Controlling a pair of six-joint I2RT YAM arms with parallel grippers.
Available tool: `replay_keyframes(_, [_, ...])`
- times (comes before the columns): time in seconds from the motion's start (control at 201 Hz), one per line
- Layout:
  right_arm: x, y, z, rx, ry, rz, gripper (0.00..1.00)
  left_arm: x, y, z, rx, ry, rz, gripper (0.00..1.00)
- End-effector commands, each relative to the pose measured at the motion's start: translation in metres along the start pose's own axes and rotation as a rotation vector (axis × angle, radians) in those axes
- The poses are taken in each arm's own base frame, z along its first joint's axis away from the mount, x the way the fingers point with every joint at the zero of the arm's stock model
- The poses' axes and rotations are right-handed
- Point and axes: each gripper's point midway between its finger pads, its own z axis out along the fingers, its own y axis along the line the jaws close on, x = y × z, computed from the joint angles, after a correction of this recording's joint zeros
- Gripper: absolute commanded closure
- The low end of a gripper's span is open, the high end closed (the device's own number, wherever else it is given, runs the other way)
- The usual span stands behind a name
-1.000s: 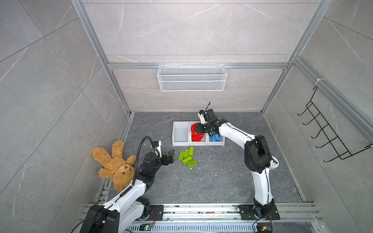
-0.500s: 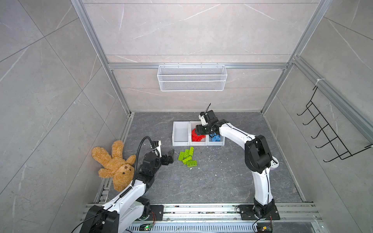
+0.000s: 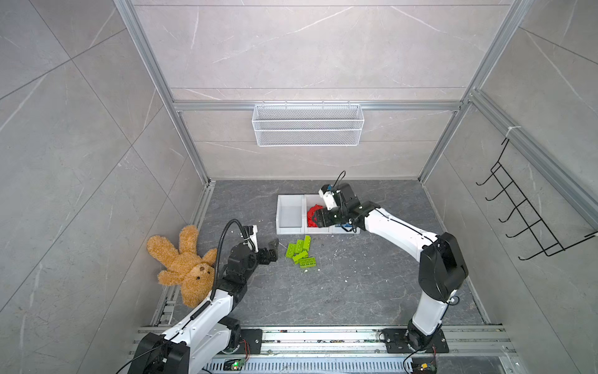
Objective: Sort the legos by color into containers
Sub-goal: 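Move the right gripper down around a lime-green brick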
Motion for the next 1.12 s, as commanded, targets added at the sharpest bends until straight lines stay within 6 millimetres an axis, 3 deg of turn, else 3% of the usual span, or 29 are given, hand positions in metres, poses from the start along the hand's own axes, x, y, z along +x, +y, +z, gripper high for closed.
replay_keyframes(0.0, [0.034, 0.025, 0.004, -0.027, 0.038, 0.013, 0.28, -0.022, -0.004, -0.001, 0.002, -0.063, 0.007, 0.01])
replay_keyframes(0.149, [0.056, 0.022, 0.024, 0.002, 0.069, 0.067, 0.35, -0.021, -0.006, 0.0, 0.011, -0.057, 0.006, 0.01])
replay_keyframes(0.453, [0.062, 0.018, 0.066, 0.019, 0.109, 0.102, 0.38, -0.021, -0.005, 0.0, 0.006, -0.059, 0.012, 0.01])
replay_keyframes(0.926, [0.063, 0.02, 0.097, 0.042, 0.146, 0.077, 0.38, -0.021, -0.006, 0.0, 0.012, -0.058, 0.011, 0.01])
replay_keyframes(1.11, [0.071, 0.009, 0.099, 0.1, 0.174, 0.065, 0.39, -0.021, -0.007, 0.0, 0.015, -0.058, 0.01, 0.01])
